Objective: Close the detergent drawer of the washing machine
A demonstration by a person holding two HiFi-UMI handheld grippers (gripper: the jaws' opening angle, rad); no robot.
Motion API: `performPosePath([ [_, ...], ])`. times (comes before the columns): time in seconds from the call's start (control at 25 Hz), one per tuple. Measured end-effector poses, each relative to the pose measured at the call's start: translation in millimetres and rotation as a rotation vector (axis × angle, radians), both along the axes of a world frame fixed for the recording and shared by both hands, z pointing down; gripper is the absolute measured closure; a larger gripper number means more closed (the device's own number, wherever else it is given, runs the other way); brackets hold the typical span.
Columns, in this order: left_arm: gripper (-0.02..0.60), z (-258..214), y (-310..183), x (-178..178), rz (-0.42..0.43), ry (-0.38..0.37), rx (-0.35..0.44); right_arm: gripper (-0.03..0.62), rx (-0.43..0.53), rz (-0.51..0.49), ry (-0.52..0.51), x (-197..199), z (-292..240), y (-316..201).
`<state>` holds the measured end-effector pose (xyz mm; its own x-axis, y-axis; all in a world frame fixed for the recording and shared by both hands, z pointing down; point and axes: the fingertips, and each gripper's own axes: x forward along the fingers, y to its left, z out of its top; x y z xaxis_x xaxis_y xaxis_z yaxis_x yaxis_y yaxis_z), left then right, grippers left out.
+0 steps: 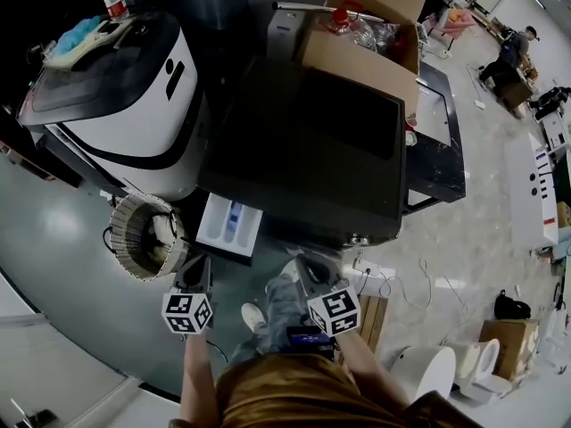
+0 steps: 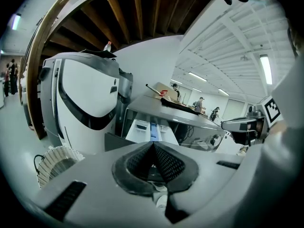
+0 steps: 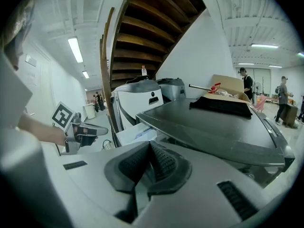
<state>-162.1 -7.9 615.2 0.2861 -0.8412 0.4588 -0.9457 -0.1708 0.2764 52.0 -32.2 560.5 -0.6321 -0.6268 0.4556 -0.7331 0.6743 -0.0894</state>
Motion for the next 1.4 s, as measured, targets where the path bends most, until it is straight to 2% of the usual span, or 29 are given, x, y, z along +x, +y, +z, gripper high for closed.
performPosePath([
  [0.36, 0.557, 21, 2, 4, 0.005, 0.008, -0.046, 0.582, -0.014, -0.012, 0.004, -2, 7, -2],
  [0.68, 0.557, 24, -4, 10, 0.026, -0.001, -0.052, 0.582, -0.023, -0.014, 0.008, -1, 9, -2],
  [1.4, 0.557, 26, -5, 10, 0.004, 0.024, -0.06, 0.582, -0.031, -0.007, -0.008, -1, 12, -12],
])
